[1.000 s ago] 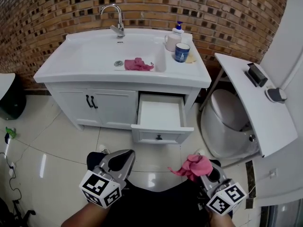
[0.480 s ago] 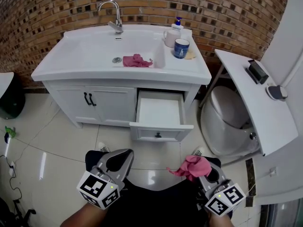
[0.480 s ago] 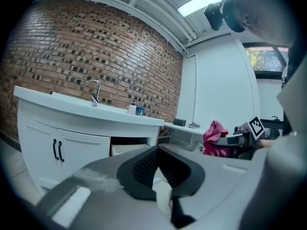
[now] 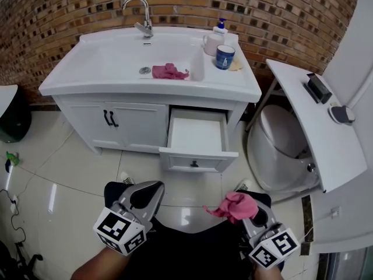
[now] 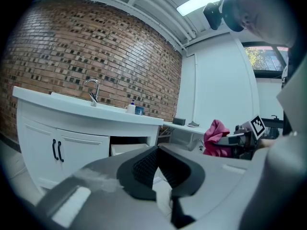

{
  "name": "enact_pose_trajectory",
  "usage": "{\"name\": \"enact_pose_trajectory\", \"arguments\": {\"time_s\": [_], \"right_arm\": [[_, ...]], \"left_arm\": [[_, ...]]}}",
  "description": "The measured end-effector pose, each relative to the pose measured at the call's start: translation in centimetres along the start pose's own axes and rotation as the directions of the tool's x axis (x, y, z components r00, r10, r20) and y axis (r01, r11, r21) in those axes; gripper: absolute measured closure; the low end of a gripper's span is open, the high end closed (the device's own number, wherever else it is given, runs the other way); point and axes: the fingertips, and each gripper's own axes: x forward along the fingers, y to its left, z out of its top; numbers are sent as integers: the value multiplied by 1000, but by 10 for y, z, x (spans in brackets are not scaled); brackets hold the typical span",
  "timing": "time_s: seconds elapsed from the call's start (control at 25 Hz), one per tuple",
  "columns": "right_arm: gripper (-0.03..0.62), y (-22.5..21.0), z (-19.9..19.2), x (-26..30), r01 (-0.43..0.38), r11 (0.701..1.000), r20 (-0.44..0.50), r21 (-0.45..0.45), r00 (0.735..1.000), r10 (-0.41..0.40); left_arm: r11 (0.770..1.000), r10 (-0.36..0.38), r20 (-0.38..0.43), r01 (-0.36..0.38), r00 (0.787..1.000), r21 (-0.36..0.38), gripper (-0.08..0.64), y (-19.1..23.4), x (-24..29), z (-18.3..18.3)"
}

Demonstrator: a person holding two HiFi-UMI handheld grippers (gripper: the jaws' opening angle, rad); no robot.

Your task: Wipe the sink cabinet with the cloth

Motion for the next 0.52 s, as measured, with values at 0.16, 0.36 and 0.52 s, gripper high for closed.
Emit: {"name": "enact_pose_trajectory", "arguments": {"time_s": [0.16, 0.36, 0.52], "right_arm": [[512, 1, 2, -1, -3, 1000, 4, -7, 1000, 3], [512, 4, 3, -3, -5, 1000, 8, -2, 1000, 5], [512, 7, 3, -6, -10, 1000, 2, -8, 1000, 10]], "left_arm": [[1000, 2, 12, -2, 1000, -6, 554, -1, -2, 3], [1000, 5, 30, -5, 1000, -17, 554, -3, -6, 7], [1000, -9, 33, 10, 999, -16, 554, -9, -4, 9]]}}
